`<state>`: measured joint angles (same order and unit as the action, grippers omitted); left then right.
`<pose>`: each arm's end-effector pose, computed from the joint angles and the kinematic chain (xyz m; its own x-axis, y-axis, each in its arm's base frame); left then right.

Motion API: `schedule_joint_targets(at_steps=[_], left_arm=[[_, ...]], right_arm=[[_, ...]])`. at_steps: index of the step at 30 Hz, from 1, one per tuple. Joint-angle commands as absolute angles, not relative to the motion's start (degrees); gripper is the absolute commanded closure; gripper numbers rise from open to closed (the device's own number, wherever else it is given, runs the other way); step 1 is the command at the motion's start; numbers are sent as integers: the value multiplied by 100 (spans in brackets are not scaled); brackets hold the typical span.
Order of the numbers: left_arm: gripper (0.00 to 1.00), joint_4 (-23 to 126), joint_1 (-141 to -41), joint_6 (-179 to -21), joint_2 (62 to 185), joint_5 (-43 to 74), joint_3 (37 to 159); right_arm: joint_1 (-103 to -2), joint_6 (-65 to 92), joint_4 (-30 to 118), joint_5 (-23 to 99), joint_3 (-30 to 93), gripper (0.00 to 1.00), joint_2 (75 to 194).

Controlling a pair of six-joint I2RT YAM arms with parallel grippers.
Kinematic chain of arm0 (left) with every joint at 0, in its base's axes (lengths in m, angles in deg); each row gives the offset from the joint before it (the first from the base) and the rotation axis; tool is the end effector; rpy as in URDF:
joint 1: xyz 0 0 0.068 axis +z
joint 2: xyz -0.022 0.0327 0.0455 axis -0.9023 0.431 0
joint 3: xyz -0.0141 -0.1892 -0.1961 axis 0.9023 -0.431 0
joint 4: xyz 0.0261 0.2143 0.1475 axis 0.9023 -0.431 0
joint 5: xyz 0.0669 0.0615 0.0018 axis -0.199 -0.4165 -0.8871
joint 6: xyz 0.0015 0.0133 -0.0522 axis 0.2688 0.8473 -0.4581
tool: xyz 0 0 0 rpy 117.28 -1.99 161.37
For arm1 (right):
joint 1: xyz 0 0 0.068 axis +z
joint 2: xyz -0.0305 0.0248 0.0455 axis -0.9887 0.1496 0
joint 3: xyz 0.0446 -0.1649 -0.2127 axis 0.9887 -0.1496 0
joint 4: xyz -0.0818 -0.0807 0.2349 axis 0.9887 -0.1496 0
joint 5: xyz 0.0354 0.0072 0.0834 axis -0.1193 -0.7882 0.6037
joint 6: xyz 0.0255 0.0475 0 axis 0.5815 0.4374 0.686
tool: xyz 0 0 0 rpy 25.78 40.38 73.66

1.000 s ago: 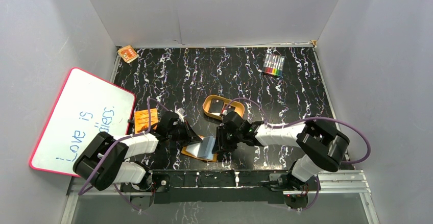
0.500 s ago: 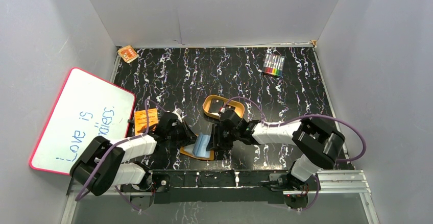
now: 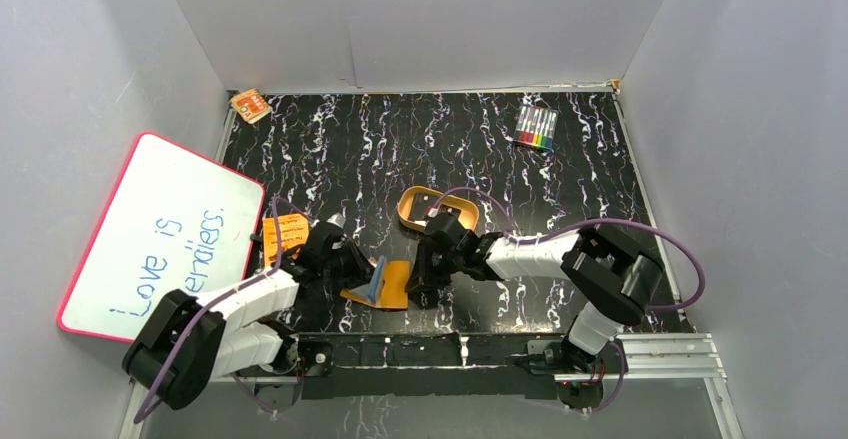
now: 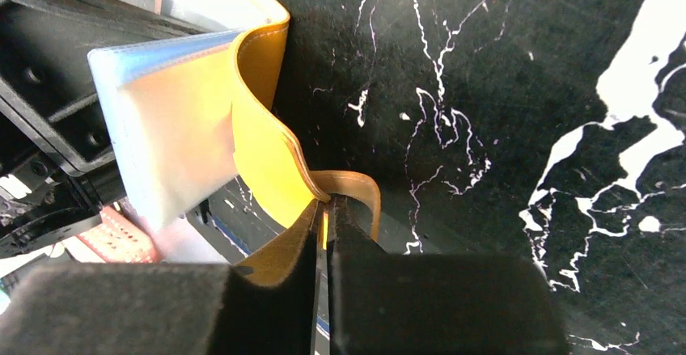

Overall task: Put the credit cards into the card holder
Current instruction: Turn over the card slot in the card holder.

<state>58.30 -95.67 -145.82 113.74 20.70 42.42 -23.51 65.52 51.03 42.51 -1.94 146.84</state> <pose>0.1664 -0.1105 0.1372 -0.8531 -0.4386 -0.2826 -0.1117 0.6825 -0.7223 0.1597 0.2682 0.1471 -0.9693 0.0281 -0.2442 -0.1508 0.7168 0.6808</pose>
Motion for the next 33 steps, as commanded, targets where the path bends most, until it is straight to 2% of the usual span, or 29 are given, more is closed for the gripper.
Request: schedule_joint_targets(at_steps=[1, 4, 7, 9, 14, 17, 28, 32, 33], left_arm=[[100, 4580, -9620, -14449, 11080, 1922, 4356], [96, 4341, -9620, -14406, 10882, 1806, 4447], [89, 4158, -9620, -14375, 10781, 1750, 4541], [80, 4002, -9620, -14359, 10717, 1701, 4628], [49, 3524, -9620, -14344, 10351, 1495, 4939], [38, 3401, -9620, -14373, 10113, 1461, 5069], [25, 3878, -9615, -14416, 10132, 1987, 5021], [31, 3700, -9620, -14231, 10396, 1738, 5020], [34, 3642, -9620, -14189, 10424, 1646, 5000]], right_arm=[[-2365, 6419, 5477, 3812, 183, 93, 14602], [-2365, 6302, 5340, 3742, 175, 100, 14564], [-2365, 6237, 5272, 3698, 165, 100, 14545], [-2365, 6215, 5268, 3701, 157, 100, 14528], [-2365, 6079, 5122, 3695, 249, 100, 14520], [-2365, 6020, 5049, 3695, 300, 100, 14517], [-2366, 5940, 5113, 3774, 367, 100, 14412], [-2366, 5991, 4977, 3703, 355, 100, 14402], [-2365, 6026, 4933, 3660, 340, 97, 14396]])
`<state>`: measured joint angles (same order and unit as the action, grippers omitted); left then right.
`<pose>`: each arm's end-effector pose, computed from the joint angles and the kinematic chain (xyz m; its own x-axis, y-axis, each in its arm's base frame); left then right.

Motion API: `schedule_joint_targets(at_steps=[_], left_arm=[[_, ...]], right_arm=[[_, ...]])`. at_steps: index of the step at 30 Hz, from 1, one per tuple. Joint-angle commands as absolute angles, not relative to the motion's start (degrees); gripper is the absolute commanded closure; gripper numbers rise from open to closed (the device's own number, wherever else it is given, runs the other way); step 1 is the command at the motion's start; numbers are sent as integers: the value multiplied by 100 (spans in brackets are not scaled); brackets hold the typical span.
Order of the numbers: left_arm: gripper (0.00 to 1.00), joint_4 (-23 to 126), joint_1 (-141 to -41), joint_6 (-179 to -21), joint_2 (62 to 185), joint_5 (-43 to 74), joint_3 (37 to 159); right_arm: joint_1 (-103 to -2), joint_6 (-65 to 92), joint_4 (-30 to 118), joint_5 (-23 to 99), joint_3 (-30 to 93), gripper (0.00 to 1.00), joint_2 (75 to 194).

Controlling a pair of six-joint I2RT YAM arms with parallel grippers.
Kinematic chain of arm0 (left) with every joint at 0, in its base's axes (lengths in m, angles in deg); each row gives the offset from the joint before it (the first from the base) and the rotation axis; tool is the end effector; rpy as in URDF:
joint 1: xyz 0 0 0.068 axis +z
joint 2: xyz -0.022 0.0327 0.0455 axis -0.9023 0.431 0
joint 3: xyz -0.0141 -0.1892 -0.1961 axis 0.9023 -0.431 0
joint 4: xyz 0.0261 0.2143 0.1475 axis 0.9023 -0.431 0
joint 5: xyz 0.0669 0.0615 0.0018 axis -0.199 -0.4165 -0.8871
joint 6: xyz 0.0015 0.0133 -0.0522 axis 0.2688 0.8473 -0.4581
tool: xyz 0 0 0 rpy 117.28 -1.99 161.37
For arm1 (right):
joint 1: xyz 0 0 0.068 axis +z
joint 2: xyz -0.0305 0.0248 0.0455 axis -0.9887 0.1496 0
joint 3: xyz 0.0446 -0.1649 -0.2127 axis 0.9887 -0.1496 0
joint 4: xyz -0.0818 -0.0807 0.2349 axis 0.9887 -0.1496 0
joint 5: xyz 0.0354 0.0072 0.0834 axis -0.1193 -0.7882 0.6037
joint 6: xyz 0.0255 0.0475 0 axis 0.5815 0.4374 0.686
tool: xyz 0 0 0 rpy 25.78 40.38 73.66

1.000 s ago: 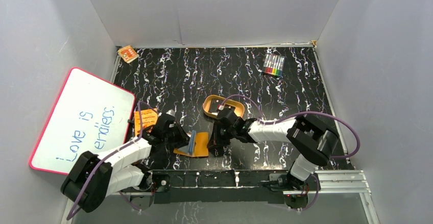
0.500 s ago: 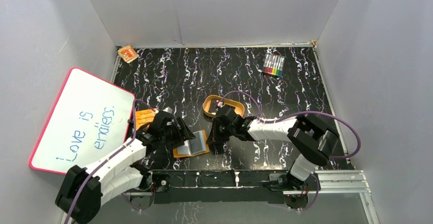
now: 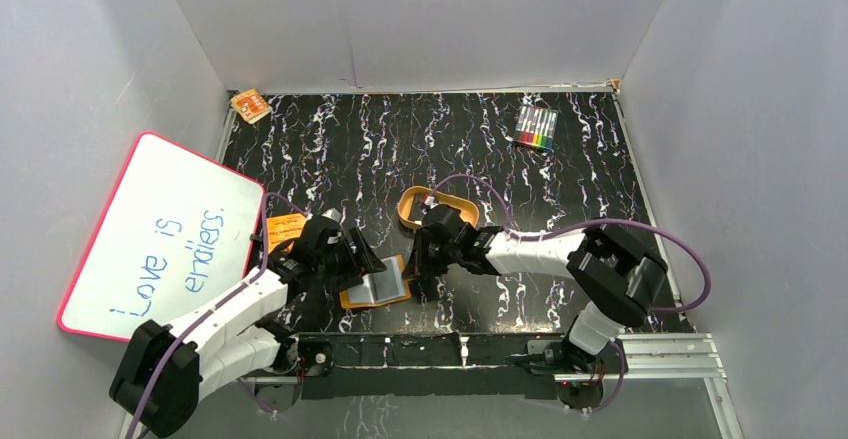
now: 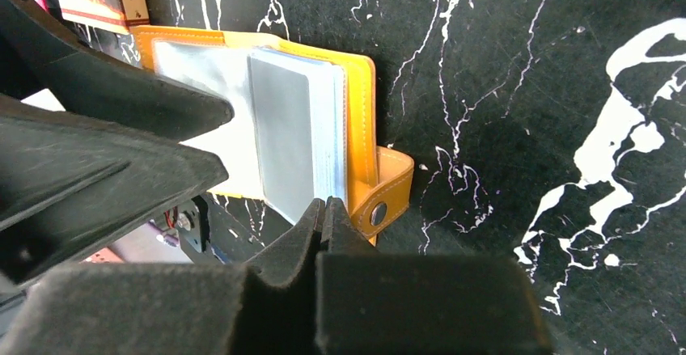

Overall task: Put the credit cards into the card holder
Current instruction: Turn over the card slot in the card holder.

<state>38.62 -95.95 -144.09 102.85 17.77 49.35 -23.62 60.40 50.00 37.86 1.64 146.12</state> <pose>0.1577 -0.1043 0.1794 -0.8450 -0.4321 -0.3151 -0.1166 0.7240 -0.6799 0.1691 0.2767 0.1669 -0.9259 0.0277 -0.3768 -0.2435 0.7189 0.6511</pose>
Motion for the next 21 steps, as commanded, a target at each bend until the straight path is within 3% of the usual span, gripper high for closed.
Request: schedule_joint_targets(at_steps=[1, 2, 3, 12, 21], left_arm=[[37, 3615, -9620, -14129, 10429, 1560, 4934], [40, 3594, -9620, -14107, 10423, 1464, 4874], [52, 3616, -9620, -14071, 10415, 1309, 4652], [77, 3931, -9620, -14090, 10733, 1267, 4383], [91, 4089, -9620, -14086, 10908, 1276, 4213]], right_arm=[[-2365, 6053, 4898, 3616, 310, 90, 14369], [-2365, 6070, 4890, 3572, 268, 83, 14332], [-2365, 6077, 4790, 3371, 144, 59, 14188], [-2370, 5902, 4486, 2745, -25, 23, 13722], [-2496, 6089, 4773, 3024, -171, 21, 14050]])
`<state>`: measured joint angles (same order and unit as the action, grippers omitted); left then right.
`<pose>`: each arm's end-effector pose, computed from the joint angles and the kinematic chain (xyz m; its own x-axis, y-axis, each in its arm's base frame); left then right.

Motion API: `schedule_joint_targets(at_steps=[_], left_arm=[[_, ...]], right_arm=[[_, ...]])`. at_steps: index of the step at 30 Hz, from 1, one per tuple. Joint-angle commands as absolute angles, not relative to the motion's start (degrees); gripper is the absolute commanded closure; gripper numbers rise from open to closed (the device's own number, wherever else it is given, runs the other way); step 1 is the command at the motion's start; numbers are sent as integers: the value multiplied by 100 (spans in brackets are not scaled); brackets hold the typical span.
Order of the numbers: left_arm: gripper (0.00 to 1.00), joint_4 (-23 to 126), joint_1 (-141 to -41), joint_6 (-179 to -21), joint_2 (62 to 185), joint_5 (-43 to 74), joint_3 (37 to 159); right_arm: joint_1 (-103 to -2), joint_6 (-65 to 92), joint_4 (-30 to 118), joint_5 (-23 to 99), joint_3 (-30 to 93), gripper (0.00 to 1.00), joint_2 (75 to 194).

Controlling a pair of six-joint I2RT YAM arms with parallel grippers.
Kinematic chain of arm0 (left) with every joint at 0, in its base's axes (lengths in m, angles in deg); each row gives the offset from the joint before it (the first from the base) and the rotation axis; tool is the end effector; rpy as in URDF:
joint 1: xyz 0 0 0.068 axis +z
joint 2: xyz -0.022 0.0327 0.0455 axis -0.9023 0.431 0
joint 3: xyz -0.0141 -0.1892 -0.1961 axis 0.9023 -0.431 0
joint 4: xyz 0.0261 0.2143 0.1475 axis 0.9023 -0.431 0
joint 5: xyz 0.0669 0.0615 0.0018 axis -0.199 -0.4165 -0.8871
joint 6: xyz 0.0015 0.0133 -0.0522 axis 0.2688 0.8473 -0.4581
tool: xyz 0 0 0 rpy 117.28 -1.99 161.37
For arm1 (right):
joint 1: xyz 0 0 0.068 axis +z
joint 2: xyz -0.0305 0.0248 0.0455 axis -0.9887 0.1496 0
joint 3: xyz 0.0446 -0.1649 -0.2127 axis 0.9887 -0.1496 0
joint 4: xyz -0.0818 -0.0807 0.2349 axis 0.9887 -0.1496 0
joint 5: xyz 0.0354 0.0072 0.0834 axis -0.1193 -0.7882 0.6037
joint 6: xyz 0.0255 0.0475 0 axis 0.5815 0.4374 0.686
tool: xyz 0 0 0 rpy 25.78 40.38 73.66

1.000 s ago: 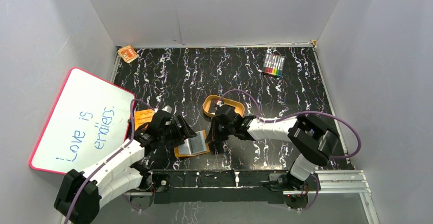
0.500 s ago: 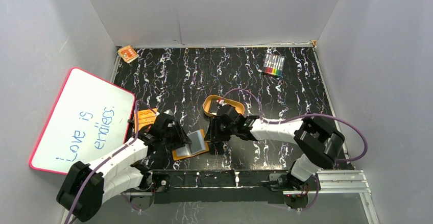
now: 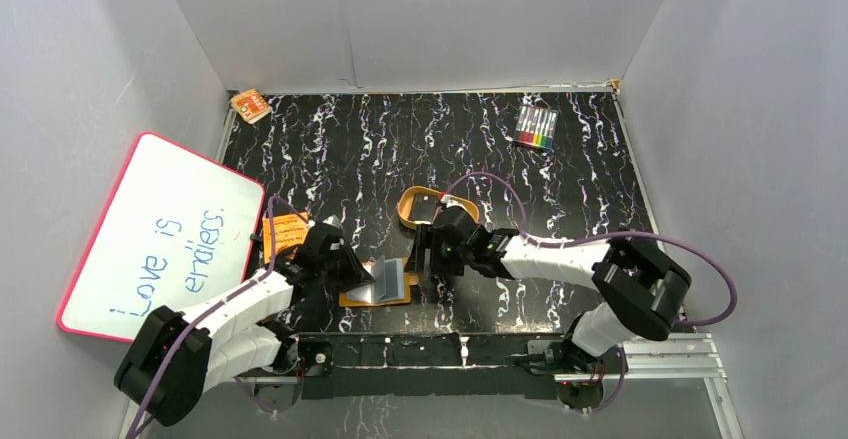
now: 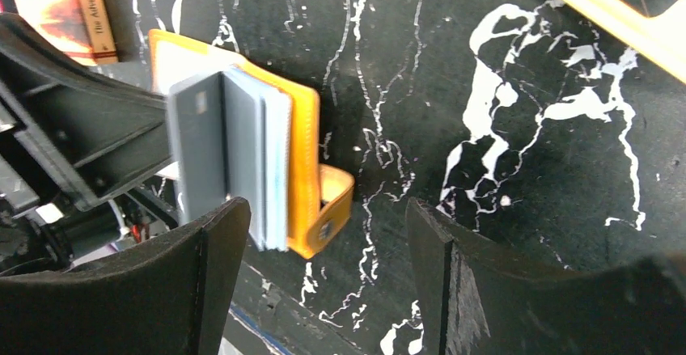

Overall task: Put the credit cards into the card holder
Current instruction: Turn over the card slot in the card holder.

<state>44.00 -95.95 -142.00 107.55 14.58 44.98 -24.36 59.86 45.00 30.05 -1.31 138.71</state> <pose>0.1574 -0.1018 0.1489 -0.8440 -0.4166 -0.3378 -0.1382 0.7776 -0.6134 0.1634 0.2513 0.1821 -0.8866 0.1008 -0.4514 -0.2106 0.7809 0.5881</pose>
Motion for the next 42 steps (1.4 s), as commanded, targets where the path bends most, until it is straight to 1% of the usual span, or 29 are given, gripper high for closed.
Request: schedule_joint_targets(at_steps=[1, 6, 8, 12, 18, 21, 23, 26, 28, 31, 32, 33, 35, 37, 38, 40, 42], left_arm=[[91, 4098, -9620, -14092, 10905, 1272, 4185], [95, 4137, -9619, -14143, 10887, 1285, 4081], [97, 4143, -9620, -14159, 10887, 1298, 4063], [98, 4160, -9620, -14159, 10886, 1320, 4061], [100, 4247, -9619, -14165, 10976, 1369, 4036], [100, 4277, -9620, -14167, 11009, 1389, 4034], [100, 4277, -9615, -14180, 10975, 1415, 4051], [100, 4239, -9620, -14219, 10895, 1454, 4132], [100, 4160, -9618, -14238, 10827, 1482, 4242], [97, 4013, -9620, -14259, 10722, 1498, 4458], [95, 3980, -9617, -14261, 10682, 1507, 4517], [92, 3935, -9615, -14277, 10650, 1510, 4578], [77, 3844, -9620, -14307, 10584, 1528, 4708], [58, 3752, -9618, -14338, 10499, 1553, 4881], [50, 3709, -9619, -14357, 10444, 1571, 4945], [40, 3679, -9615, -14388, 10331, 1615, 5058], [33, 3717, -9619, -14393, 10259, 1707, 5139]], right_arm=[[-2503, 6104, 4806, 3155, -161, 22, 14116], [-2544, 6159, 5099, 3506, -106, 29, 14403], [-2548, 6189, 5193, 3621, -86, 35, 14498], [-2547, 6285, 5450, 3819, -181, 51, 14597], [-2549, 6331, 5652, 4021, -191, 62, 14746], [-2549, 6320, 5702, 4098, -129, 70, 14799], [-2549, 6287, 5760, 4132, -117, 78, 14767], [-2551, 6230, 5836, 4183, -101, 93, 14656], [-2557, 6186, 5835, 4222, -78, 100, 14556], [-2564, 6097, 5809, 4257, -57, 100, 14410], [-2562, 6058, 5794, 4273, -39, 100, 14377], [-2566, 6039, 5749, 4283, -23, 100, 14345], [-2571, 5987, 5646, 4283, 25, 100, 14288], [-2570, 5932, 5512, 4277, 93, 100, 14228], [-2575, 5913, 5434, 4272, 125, 100, 14207], [-2575, 5866, 5314, 4284, 176, 100, 14171], [-2575, 5828, 5254, 4305, 191, 100, 14149]])
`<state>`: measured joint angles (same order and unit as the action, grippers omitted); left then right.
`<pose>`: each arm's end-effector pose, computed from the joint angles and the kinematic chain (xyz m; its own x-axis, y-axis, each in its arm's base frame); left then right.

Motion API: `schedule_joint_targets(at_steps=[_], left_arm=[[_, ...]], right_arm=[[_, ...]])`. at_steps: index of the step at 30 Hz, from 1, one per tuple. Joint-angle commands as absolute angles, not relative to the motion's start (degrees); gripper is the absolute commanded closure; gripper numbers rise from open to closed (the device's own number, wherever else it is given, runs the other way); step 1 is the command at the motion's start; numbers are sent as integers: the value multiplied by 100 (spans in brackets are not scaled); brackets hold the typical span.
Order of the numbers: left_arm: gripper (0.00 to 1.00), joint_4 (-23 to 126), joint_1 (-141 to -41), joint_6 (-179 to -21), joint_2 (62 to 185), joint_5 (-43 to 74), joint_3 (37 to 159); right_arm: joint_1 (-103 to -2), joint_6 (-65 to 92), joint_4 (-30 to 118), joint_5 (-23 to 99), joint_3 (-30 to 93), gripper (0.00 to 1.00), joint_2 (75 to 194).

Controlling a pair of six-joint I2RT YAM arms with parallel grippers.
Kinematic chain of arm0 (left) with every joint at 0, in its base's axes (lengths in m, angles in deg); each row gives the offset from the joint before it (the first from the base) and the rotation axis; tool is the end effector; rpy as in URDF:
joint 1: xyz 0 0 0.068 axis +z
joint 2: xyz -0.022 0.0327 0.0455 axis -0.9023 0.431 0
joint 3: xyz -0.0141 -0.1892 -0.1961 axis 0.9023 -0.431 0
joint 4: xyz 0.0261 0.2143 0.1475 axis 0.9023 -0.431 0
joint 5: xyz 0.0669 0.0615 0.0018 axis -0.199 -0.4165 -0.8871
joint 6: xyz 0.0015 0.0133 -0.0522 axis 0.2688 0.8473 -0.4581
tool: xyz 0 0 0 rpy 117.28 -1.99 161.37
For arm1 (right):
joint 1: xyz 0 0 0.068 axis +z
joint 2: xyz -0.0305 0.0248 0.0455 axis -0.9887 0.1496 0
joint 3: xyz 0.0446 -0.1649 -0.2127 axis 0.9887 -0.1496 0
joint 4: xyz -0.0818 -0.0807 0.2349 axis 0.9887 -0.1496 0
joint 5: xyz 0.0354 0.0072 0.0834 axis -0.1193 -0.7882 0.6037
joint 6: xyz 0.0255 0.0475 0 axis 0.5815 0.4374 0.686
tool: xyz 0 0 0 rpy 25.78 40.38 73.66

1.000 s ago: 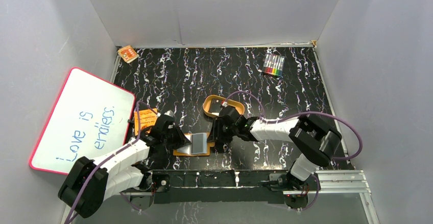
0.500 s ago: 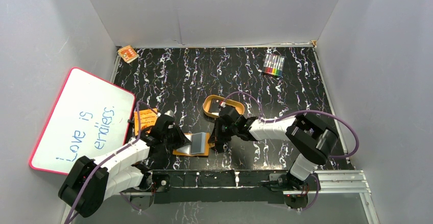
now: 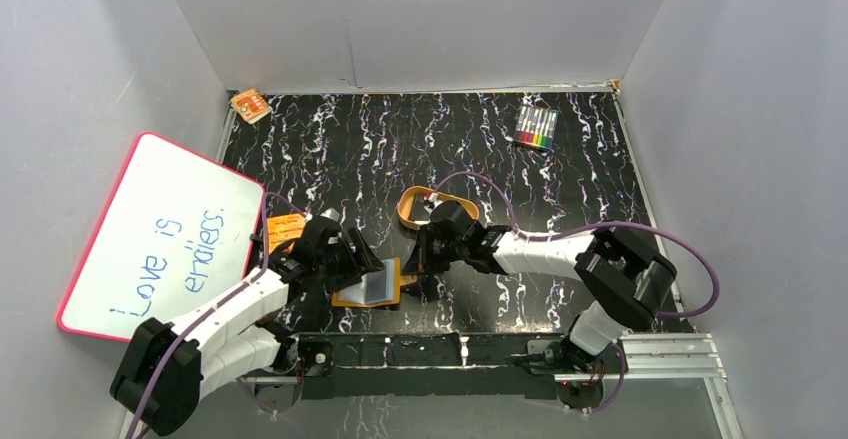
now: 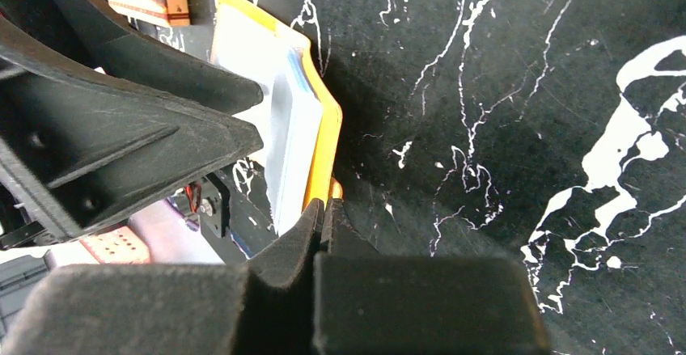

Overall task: Put the credit cards into the card holder
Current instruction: Turn over the card slot in the card holder.

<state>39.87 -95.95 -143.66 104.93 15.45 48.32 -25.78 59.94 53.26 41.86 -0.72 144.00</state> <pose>0.1595 -0.1037 0.1691 -0.8374 -0.4383 -0.3267 -0.1408 0.7504 -0.6458 0.1735 0.2658 0.1709 -0.9276 0.0333 -0.3721 -0.2560 0.6689 0.6979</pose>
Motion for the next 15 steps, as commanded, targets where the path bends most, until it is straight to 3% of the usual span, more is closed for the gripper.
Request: schedule_joint_targets(at_steps=[1, 15], left_arm=[[31, 3755, -9621, -14381, 10251, 1780, 5163], [29, 4056, -9616, -14138, 10752, 2051, 5213]], right_arm=[[-2573, 5828, 5251, 4306, 187, 100, 14143], [-2575, 5835, 5497, 4512, 196, 100, 13898]])
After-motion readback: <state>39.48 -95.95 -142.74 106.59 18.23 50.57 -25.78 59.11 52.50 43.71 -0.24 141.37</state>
